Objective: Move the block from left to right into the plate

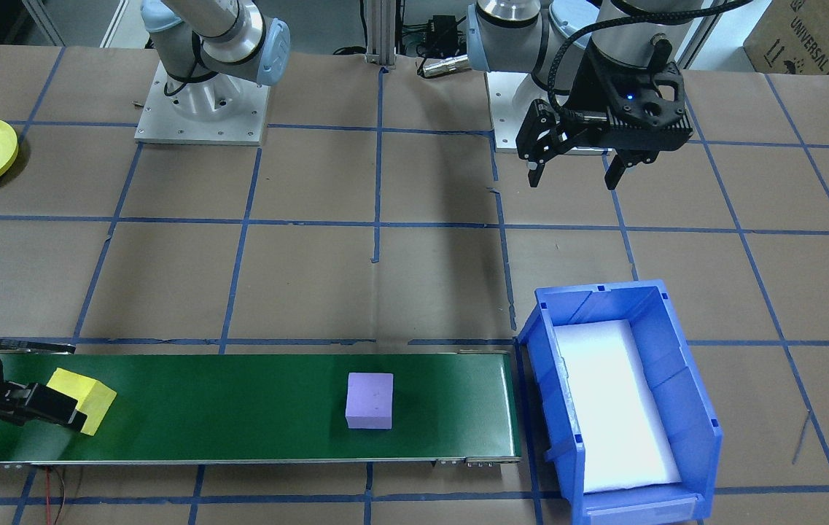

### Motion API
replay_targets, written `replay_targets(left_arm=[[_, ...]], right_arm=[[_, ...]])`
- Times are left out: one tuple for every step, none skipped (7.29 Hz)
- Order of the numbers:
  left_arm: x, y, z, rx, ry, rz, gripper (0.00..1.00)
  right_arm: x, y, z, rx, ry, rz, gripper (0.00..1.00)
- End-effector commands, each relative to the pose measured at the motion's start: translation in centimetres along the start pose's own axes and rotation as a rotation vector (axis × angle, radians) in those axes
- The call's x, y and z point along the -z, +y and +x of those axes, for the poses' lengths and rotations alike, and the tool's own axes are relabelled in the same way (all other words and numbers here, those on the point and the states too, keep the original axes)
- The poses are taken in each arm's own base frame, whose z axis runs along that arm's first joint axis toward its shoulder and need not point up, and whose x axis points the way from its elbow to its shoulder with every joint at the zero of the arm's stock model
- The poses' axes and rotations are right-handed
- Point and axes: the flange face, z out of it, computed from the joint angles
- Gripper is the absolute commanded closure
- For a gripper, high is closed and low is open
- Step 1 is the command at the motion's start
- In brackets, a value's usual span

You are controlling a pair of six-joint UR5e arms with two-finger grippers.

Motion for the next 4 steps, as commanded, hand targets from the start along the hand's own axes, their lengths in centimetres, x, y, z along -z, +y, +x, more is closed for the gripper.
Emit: replay_targets(left_arm=[[-0.1, 0.3, 1.0, -0.060, -0.002, -0.007, 0.00], [0.0, 0.5, 1.3, -0.069, -0.015, -0.006, 0.00], [-0.2, 0.6, 1.5, -0.072, -0.012, -0.010, 0.00], [-0.2, 0.6, 1.6, -0.068, -0.012, -0.010, 0.00]], right_arm=[[-0.3, 0.1, 0.4, 0.001, 0.032, -0.011, 0.18], [-1.1, 0.2, 1.3, 0.000, 0.096, -0.035, 0.39], [-1.7, 1.1, 2.5, 0.002, 0.208, -0.080, 0.42], [-1.4, 1.4, 2.6, 0.010, 0.230, -0.086, 0.42]])
